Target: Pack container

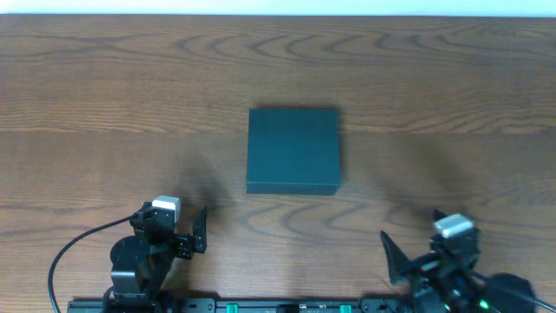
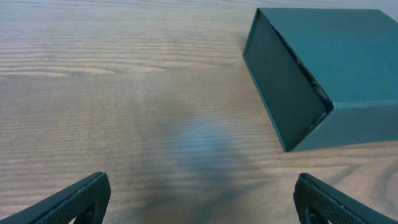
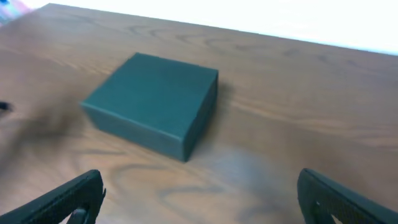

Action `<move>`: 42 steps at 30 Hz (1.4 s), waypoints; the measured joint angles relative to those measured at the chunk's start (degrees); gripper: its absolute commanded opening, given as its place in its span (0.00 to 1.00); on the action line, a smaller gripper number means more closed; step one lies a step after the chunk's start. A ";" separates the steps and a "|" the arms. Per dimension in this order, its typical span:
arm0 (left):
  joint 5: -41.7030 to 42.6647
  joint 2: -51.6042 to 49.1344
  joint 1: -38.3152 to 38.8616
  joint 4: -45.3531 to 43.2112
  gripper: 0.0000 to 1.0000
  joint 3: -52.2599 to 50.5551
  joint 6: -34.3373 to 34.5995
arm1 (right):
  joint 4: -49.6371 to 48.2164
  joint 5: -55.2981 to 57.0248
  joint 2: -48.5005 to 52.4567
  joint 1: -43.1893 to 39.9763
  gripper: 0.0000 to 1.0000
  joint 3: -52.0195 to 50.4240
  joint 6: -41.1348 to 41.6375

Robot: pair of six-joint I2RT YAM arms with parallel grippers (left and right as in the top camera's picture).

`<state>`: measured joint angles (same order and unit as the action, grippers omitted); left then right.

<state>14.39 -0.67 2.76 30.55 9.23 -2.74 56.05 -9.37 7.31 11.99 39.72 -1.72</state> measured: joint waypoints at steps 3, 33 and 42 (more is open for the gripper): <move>0.02 0.00 0.02 -0.02 0.95 0.00 0.00 | -3.67 0.68 -3.67 0.00 0.99 -8.09 -2.69; 0.04 0.04 0.02 0.00 0.95 0.00 -0.02 | -10.40 1.31 -6.54 0.02 0.99 -29.35 -3.30; 0.04 0.04 0.02 0.00 0.96 0.00 -0.02 | -10.40 1.31 -6.54 0.02 0.99 -29.35 -3.30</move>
<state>14.44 -0.62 2.79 30.55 9.23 -2.76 45.65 -8.05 0.78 12.01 10.37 -5.02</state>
